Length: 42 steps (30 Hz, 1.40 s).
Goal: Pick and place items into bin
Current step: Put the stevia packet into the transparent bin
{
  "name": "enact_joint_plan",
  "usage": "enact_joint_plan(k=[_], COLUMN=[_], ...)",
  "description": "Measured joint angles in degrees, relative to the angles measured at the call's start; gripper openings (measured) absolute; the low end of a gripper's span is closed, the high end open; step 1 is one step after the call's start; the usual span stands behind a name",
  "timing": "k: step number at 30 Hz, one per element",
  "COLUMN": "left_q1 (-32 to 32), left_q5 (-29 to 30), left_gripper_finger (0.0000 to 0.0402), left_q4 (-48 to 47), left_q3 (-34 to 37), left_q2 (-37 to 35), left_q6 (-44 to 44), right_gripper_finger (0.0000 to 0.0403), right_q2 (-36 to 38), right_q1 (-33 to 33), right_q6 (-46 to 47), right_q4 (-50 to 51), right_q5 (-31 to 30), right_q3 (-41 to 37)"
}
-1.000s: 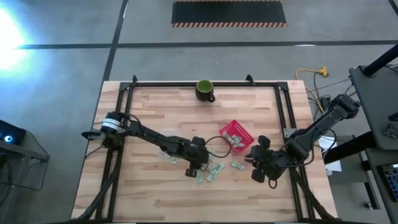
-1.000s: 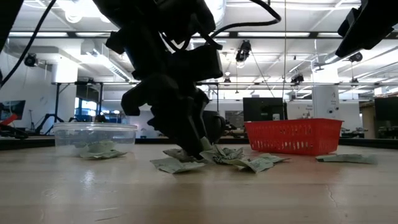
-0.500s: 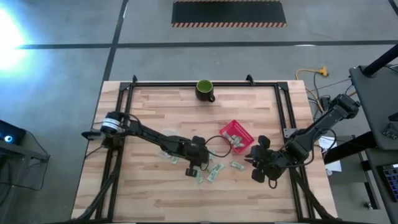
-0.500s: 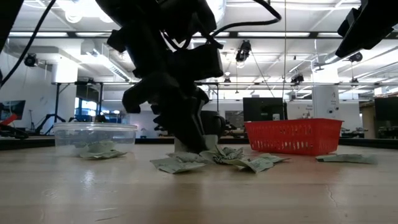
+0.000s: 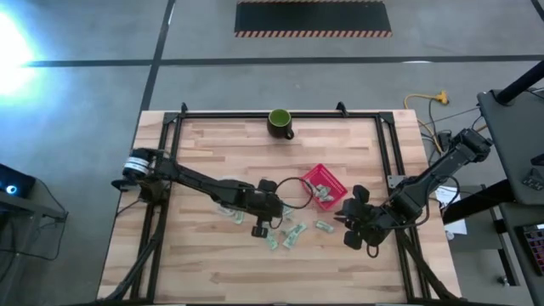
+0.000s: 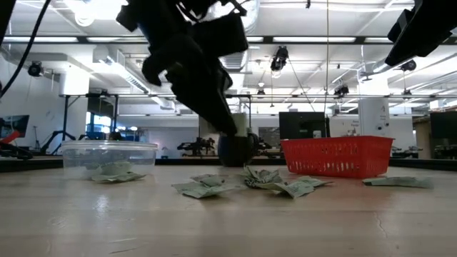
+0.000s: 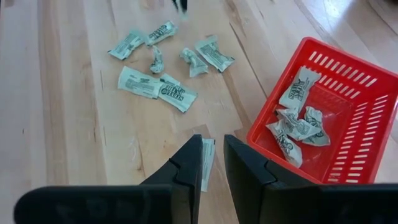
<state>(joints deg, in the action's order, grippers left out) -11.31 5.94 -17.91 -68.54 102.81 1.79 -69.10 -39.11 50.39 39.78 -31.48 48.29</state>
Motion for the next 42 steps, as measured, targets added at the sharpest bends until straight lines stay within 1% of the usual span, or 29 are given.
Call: enact_joint_plan(k=[3, 12, 20, 28, 32, 42], left_q1=[0.00, 0.02, 0.09, 0.07, 0.07, 0.07], left_q5=[1.60, 5.71, 10.22, 10.63, 10.64, 11.79], left_gripper_finger=[0.0000, 0.0000, 0.0000, 0.0000, 0.0000, 0.0005], left_q4=[-3.71, -16.88, -27.48, -28.25, -28.01, -27.63], left_q3=[0.33, 0.72, 4.15, 11.70, 13.88, 15.12], left_q2=[-2.61, -9.48, -13.50, -15.33, -16.52, -17.91], left_q6=[-0.36, -5.53, -10.88, -17.46, -19.37, -19.51], right_gripper_finger=[0.0058, 0.0059, 0.0059, 0.0059, 0.0059, 0.0059], right_q2=[0.00, 0.00, 0.00, 0.00, 0.00, 0.00], right_q1=[0.00, 0.00, 0.00, 0.00, 0.00, 0.00], right_q6=[0.00, 0.00, 0.00, 0.00, 0.00, -0.02], right_q4=[-0.01, 0.15, 0.13, 0.01, -0.10, -0.12], right_q5=[0.00, -0.02, -0.06, -0.15, -0.15, -0.15], right_q3=[0.00, 0.00, 0.00, 0.00, 0.00, 0.00])
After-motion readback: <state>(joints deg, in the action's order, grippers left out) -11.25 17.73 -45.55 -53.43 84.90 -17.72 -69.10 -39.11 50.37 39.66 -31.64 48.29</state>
